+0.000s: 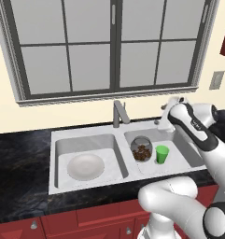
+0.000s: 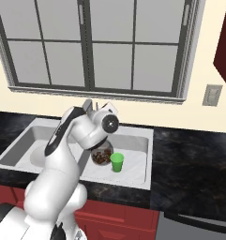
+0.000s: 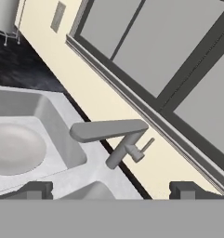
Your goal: Pick the cup and jar and place them in the sink. Then turn on the water.
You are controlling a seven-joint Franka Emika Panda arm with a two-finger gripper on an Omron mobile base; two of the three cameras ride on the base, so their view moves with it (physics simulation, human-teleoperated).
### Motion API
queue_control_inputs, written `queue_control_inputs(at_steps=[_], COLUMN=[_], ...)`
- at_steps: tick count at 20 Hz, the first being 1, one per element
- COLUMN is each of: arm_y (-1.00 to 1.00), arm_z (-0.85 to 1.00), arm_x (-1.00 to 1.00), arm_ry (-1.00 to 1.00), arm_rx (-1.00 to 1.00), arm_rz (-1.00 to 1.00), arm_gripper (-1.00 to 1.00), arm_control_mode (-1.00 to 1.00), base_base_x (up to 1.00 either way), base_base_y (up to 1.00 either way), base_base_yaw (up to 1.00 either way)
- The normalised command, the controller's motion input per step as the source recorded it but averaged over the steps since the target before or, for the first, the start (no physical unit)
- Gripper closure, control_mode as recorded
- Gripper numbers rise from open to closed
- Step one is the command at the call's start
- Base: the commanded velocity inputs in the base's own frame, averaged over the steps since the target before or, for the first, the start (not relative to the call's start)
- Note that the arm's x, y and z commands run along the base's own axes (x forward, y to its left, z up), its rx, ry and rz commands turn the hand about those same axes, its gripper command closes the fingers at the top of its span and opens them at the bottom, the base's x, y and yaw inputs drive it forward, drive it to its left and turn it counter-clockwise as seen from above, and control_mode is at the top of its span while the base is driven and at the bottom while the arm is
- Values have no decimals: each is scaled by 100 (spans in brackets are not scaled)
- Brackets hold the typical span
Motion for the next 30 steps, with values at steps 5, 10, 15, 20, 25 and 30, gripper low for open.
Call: queue_control_inputs(at_steps=[5, 10, 15, 20, 25, 30], arm_y=[4, 13, 12, 9, 8, 7], arm_z=[-1, -6, -1, 0, -2, -4], arm_x=[16, 6, 5, 14, 15, 13], arm_ry=[1, 0, 0, 0, 0, -3], arm_rx=[0, 0, 0, 0, 0, 1], arm_rz=[0, 0, 0, 0, 0, 0], arm_gripper=[-100, -100, -100, -100, -100, -100], arm_control_mode=[-100, -100, -100, -100, -100, -100], base_base_x=[0, 0, 0, 0, 0, 0], base_base_y=[0, 0, 0, 0, 0, 0], base_base_yaw=[0, 0, 0, 0, 0, 0])
